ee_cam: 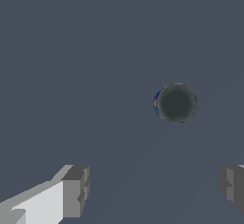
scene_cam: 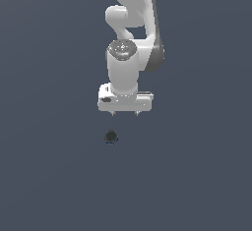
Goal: Pick up the object and move it to a goal position.
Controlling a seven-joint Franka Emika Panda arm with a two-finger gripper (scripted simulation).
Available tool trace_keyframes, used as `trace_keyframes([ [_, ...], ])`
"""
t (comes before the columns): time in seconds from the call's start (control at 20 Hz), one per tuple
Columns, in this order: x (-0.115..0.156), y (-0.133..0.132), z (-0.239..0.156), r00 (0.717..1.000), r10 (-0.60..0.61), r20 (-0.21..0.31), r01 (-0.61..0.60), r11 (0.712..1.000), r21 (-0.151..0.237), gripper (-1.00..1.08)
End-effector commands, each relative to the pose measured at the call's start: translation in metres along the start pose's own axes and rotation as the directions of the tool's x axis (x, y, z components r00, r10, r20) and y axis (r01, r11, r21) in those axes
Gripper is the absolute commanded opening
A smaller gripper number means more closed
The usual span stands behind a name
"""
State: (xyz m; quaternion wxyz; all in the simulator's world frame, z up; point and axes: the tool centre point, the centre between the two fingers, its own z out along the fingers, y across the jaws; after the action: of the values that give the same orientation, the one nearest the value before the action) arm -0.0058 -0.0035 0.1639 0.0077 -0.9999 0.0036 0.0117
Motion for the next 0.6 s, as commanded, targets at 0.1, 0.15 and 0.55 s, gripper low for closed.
trace_keyframes([
  [0.1, 0.001, -0.002, -0.002, 1.0, -0.004, -0.003, 0.004, 1.0, 0.0, 1.0],
  [0.15, 0.001, -0.005, -0.004, 1.0, -0.008, -0.006, 0.008, 1.0, 0.0, 1.0],
  [0.55, 0.006, -0.029, -0.025, 0.998, -0.057, -0.033, 0.057, 0.998, -0.003, 1.0],
])
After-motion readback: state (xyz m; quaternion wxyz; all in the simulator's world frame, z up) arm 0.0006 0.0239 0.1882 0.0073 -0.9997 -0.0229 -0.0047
